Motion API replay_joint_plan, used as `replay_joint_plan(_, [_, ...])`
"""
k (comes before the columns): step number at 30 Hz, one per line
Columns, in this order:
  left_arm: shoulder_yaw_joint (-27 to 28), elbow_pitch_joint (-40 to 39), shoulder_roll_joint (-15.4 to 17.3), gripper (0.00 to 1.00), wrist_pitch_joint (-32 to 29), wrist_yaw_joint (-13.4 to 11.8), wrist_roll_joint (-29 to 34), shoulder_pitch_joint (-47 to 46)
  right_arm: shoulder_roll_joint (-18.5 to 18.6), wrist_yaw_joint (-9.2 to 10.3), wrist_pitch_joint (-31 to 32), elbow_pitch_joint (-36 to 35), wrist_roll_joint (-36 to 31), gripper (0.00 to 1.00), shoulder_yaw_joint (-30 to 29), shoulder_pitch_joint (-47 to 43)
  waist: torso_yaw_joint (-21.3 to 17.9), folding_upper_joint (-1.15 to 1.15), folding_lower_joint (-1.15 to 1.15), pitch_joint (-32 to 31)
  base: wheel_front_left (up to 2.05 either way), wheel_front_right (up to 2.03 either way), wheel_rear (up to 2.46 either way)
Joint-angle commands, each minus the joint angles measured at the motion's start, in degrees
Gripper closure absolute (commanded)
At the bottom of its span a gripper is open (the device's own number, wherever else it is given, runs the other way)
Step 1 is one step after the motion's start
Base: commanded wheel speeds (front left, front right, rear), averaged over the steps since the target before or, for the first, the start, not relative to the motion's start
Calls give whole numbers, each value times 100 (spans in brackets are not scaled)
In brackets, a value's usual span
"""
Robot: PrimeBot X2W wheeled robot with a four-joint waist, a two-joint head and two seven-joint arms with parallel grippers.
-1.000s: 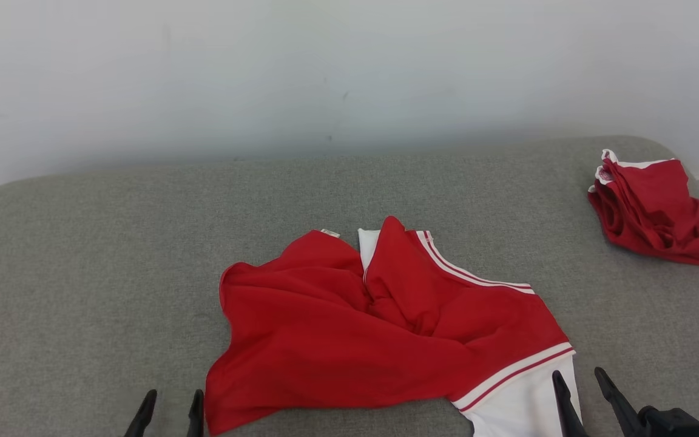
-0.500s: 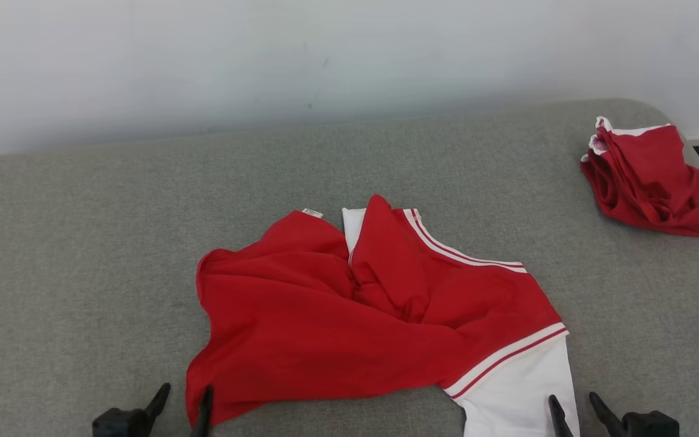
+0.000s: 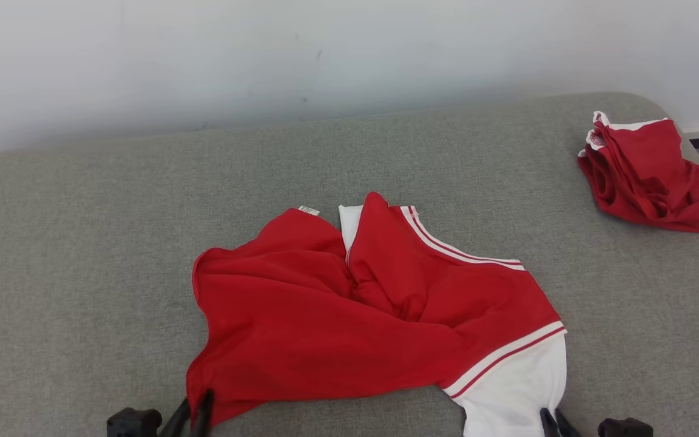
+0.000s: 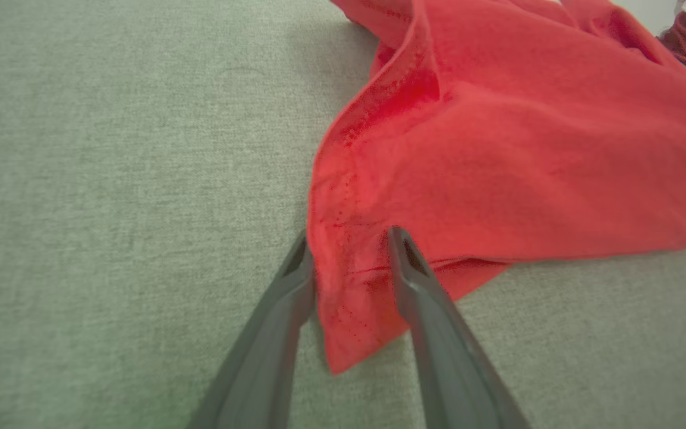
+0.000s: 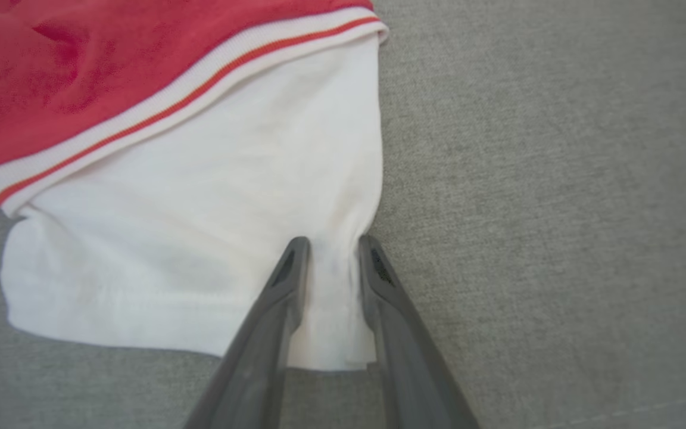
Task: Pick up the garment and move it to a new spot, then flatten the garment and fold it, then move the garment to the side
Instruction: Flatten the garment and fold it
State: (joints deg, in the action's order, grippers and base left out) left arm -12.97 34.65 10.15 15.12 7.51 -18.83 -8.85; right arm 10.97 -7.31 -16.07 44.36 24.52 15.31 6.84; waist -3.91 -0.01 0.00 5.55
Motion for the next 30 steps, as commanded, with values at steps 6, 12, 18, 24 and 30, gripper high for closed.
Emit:
replay_joint_plan(6, [-65,-185,19,100,1,-11,-165,138,-56,-25,123,-114,416,100,415,91,-4,1,0,-107,0,0,0])
replay_joint_plan(12, [15,-859,115,100,1,-11,-286,100,166,-23,94,-877,788,100,330,220,-11,1,0,-148,0,0,0])
replay_joint_plan(18, [-253,-1548,481,100,-2,-10,-637,-821,553,-23,95,-1868,1123,100,311,1024,-96,1,0,-59,0,0,0])
replay_joint_plan(24, [-648,-1671,884,100,-459,-11,-1360,-2638,941,-23,325,-2073,1651,100,272,2710,-192,1,0,557,0,0,0])
replay_joint_plan(30, [-714,-1354,967,100,-1280,-11,-2011,-4962,1178,-23,843,-1926,2154,100,14,4955,-254,1,0,1680,0,0,0])
